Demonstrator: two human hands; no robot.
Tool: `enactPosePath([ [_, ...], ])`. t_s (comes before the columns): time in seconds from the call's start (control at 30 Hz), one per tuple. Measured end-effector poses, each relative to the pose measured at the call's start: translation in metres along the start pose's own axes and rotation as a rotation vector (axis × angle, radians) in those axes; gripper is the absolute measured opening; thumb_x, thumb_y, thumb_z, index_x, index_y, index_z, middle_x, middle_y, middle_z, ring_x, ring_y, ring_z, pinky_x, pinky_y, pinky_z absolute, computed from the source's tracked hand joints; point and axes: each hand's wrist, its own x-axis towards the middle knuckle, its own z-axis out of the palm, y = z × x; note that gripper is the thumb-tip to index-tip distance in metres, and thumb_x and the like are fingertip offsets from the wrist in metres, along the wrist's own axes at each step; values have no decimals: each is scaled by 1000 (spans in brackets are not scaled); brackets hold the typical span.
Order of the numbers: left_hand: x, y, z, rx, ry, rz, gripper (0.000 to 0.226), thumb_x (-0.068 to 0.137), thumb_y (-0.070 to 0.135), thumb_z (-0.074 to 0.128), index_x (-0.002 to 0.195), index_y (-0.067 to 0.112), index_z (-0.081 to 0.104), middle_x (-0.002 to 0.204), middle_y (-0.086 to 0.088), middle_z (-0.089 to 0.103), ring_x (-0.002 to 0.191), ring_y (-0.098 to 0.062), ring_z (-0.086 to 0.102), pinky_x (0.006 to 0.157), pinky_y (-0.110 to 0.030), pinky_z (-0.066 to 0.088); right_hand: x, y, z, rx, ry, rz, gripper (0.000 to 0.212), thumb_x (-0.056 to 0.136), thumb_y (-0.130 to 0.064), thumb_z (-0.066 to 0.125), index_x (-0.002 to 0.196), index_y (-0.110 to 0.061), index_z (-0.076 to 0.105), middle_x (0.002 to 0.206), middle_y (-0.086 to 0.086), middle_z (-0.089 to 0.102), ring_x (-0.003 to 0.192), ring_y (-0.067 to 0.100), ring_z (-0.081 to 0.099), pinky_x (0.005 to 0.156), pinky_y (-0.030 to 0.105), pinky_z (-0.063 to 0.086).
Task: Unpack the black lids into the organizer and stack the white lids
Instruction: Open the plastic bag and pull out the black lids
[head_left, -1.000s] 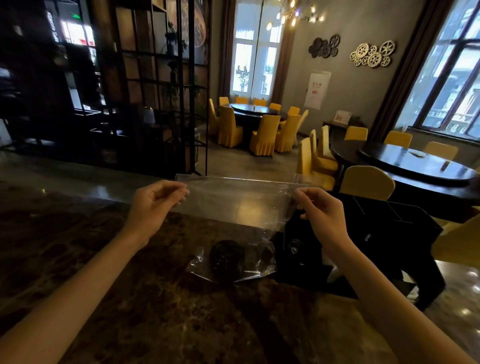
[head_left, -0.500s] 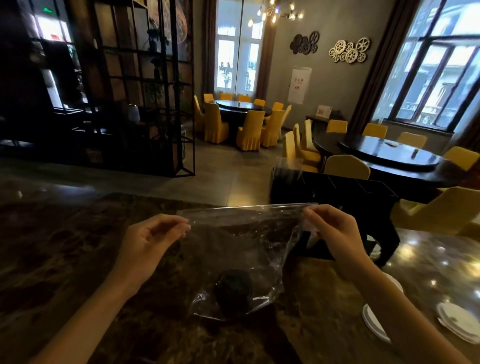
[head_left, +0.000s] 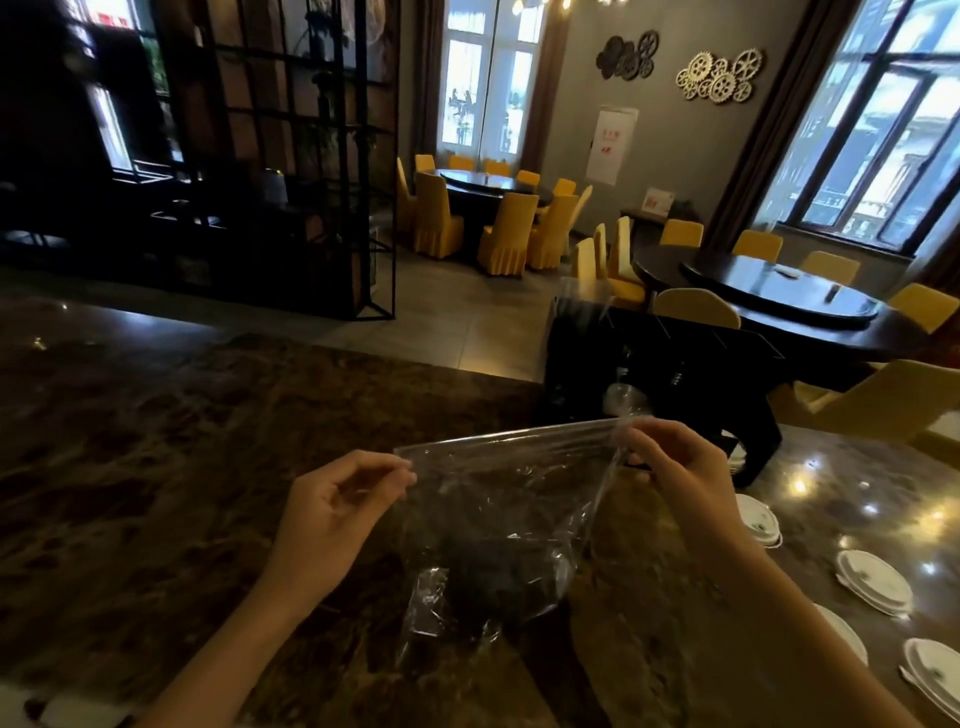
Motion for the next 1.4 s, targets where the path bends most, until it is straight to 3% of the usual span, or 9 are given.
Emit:
enactPosePath([
  [0.1, -5, 1, 1, -18, -9, -18, 16, 84, 23, 73, 100, 22, 76, 101, 6, 78, 95, -10, 73, 82, -16, 56, -14, -9, 11, -5, 183, -5, 39, 92, -22, 75, 126, -25, 57, 117, -3, 66, 106, 11, 67, 90, 37, 60],
  [0.2, -9, 0, -1, 20, -15, 5, 21, 84, 19, 75, 104, 24, 74, 103, 9, 76, 96, -8, 72, 81, -14, 55, -43, -21, 37, -39, 281, -177, 37, 91, -23, 76, 116, -35, 52, 116, 0, 63, 100, 9, 68, 83, 35, 62],
  [0.3, -13, -3, -4, 25, -7, 8, 23, 85, 10, 75, 104, 24, 73, 103, 7, 76, 95, -11, 73, 81, -16, 56, -72, -32, 73, -185, 135, -527, 25, 92, -20, 70, 111, -30, 58, 115, 1, 58, 95, 9, 65, 71, 28, 61],
  [0.4, -16, -2, -3, 4, -1, 8, 17, 87, 14, 74, 101, 23, 75, 100, 8, 77, 96, -11, 73, 81, -16, 56, -92, -32, 108, -298, -63, -677, 26, 94, -26, 69, 117, -15, 68, 128, 2, 55, 105, 18, 64, 78, 28, 61],
  [0.57, -18, 4, -1, 7, -14, 33, 15, 86, 25, 71, 100, 21, 76, 97, 10, 78, 92, -6, 73, 78, -13, 54, -96, -28, 142, -432, -34, -774, 39, 86, -21, 85, 122, -11, 73, 128, 12, 61, 108, 16, 62, 83, 24, 59],
  [0.77, -17, 7, -1, 49, -13, 70, 16, 88, 23, 70, 100, 16, 76, 96, 10, 78, 91, -6, 74, 77, -13, 55, -89, -22, 149, -387, 90, -849, 16, 90, -17, 80, 104, -9, 80, 107, 12, 70, 88, 19, 64, 67, 29, 55],
  [1.07, -12, 4, -6, 208, 26, 137, 17, 89, 17, 75, 105, 23, 74, 100, 13, 75, 95, -7, 72, 80, -18, 57, -76, -20, 141, -289, 94, -847, 12, 97, -12, 70, 103, -5, 77, 100, 6, 75, 88, 15, 68, 71, 26, 54],
  [1.2, -5, 19, -8, 518, 22, 377, 53, 83, 24, 75, 132, 20, 57, 130, 5, 56, 116, -9, 59, 95, -16, 48, -73, -18, 143, -274, 77, -869, 10, 97, -11, 72, 102, -4, 78, 99, 6, 75, 85, 16, 68, 69, 28, 54],
  [1.4, 10, 41, -9, 803, -24, 673, 23, 86, 23, 69, 98, 7, 80, 113, -13, 68, 111, -23, 56, 100, -22, 44, -68, -16, 150, -260, 97, -917, 12, 95, -20, 76, 104, -12, 74, 97, 7, 74, 82, 16, 65, 64, 29, 53],
])
